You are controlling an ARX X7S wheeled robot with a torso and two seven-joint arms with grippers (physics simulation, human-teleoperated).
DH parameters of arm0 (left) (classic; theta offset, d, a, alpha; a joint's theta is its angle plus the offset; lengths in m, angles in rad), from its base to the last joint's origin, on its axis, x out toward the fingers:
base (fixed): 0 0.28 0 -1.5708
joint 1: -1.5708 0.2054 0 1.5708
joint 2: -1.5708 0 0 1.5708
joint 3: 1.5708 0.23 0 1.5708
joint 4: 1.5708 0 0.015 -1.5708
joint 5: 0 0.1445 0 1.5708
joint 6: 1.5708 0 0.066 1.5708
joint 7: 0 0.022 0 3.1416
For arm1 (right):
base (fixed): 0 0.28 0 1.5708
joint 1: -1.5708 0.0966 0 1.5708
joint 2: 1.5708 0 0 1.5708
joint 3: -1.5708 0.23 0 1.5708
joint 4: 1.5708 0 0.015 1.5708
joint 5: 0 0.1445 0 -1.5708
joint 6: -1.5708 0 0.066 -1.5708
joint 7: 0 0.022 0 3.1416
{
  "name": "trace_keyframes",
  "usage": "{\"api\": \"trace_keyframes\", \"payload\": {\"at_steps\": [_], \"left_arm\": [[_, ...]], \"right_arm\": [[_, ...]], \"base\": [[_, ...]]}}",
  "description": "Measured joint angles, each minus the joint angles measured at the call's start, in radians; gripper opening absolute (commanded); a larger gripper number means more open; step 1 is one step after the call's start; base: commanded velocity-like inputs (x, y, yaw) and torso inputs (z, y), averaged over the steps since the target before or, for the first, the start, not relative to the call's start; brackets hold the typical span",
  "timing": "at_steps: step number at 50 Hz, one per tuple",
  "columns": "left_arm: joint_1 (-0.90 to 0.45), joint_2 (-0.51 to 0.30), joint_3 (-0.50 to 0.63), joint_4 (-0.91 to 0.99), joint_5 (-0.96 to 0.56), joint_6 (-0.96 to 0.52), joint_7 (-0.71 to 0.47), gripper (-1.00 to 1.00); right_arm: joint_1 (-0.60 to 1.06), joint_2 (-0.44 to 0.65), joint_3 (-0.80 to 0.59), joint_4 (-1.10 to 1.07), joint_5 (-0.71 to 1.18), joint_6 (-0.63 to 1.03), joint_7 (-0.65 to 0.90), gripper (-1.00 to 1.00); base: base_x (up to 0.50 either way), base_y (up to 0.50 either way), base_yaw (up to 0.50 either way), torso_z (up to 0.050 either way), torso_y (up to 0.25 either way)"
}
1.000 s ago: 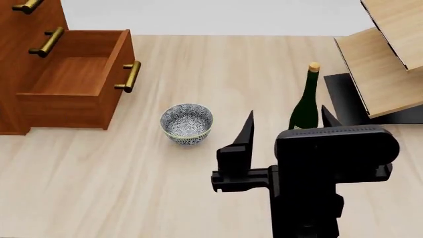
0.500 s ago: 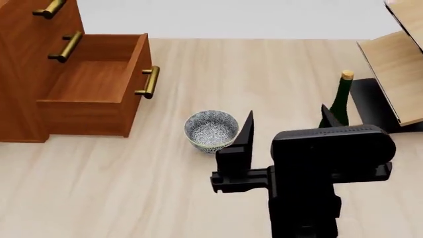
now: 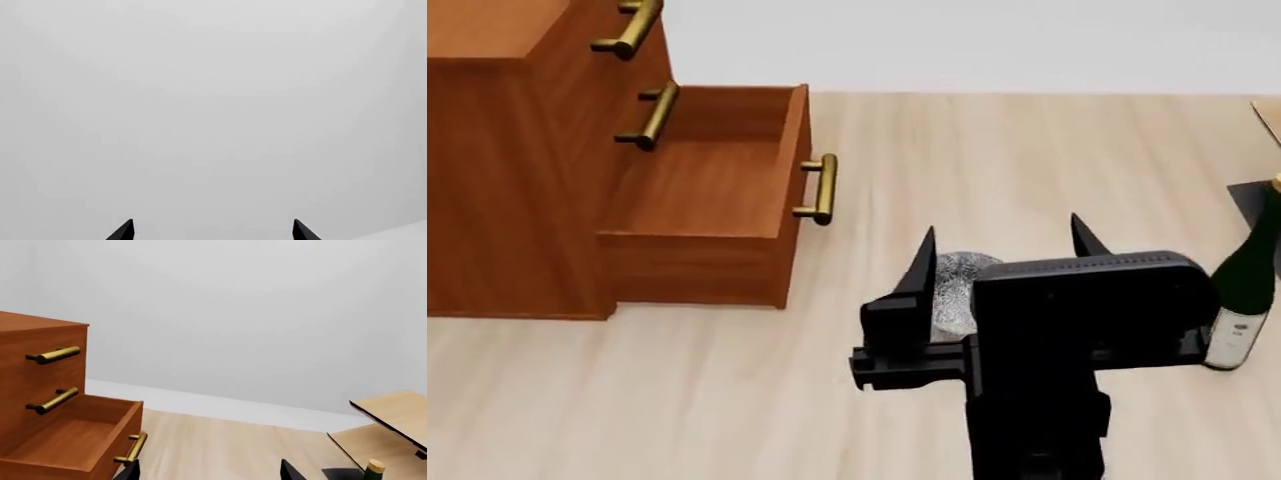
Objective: Put the wine bottle in the bottom drawer of the cabinet.
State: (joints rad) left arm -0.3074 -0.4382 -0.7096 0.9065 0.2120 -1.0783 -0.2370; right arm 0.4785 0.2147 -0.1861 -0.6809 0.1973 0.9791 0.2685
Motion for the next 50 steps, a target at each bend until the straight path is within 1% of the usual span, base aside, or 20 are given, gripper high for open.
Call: {"api": "trace_keyframes", "payload": {"at_steps": [15, 50], "left_arm": [[-0.001, 0.001, 0.002, 0.001, 0.001, -0.001, 0.004, 1.00], [-0.001, 0.002, 0.005, -0.003, 0.008, 0.001, 0.008, 1.00]], "right_arm": [[0.002, 0.000, 0.012, 0.007, 0.014, 0.003, 0.005, 1.00], [0.000, 0.000, 0.052, 0.012, 0.048, 0.010, 0.019, 1.00]], "base": [[0.19, 0.15, 0.00, 0.000, 0.000], [0.20, 0.00, 0.00, 0.000, 0.000]]}}
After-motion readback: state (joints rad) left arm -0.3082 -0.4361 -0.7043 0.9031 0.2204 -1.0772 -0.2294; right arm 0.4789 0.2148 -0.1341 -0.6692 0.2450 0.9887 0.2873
